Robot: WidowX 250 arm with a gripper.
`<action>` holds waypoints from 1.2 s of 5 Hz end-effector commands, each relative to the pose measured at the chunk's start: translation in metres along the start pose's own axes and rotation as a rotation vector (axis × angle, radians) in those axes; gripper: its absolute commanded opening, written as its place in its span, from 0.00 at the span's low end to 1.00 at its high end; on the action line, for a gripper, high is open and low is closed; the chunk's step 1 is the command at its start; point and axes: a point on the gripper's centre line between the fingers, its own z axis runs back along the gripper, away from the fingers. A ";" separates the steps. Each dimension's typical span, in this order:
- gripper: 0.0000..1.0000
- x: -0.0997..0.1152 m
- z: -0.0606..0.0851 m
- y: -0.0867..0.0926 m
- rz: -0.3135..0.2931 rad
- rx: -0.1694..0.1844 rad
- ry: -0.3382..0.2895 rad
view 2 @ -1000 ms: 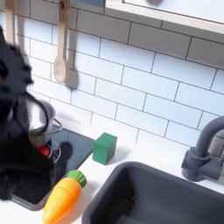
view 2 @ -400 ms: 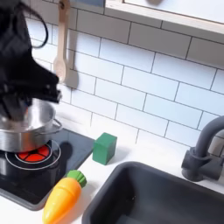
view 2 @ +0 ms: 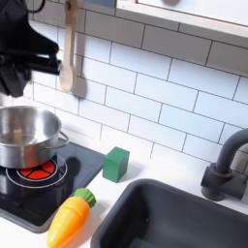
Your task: Push button
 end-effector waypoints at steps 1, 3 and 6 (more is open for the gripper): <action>0.00 0.027 0.005 0.014 -0.005 0.035 -0.090; 0.00 0.047 0.007 0.029 -0.003 0.061 -0.149; 0.00 0.083 0.011 0.050 0.038 0.059 -0.252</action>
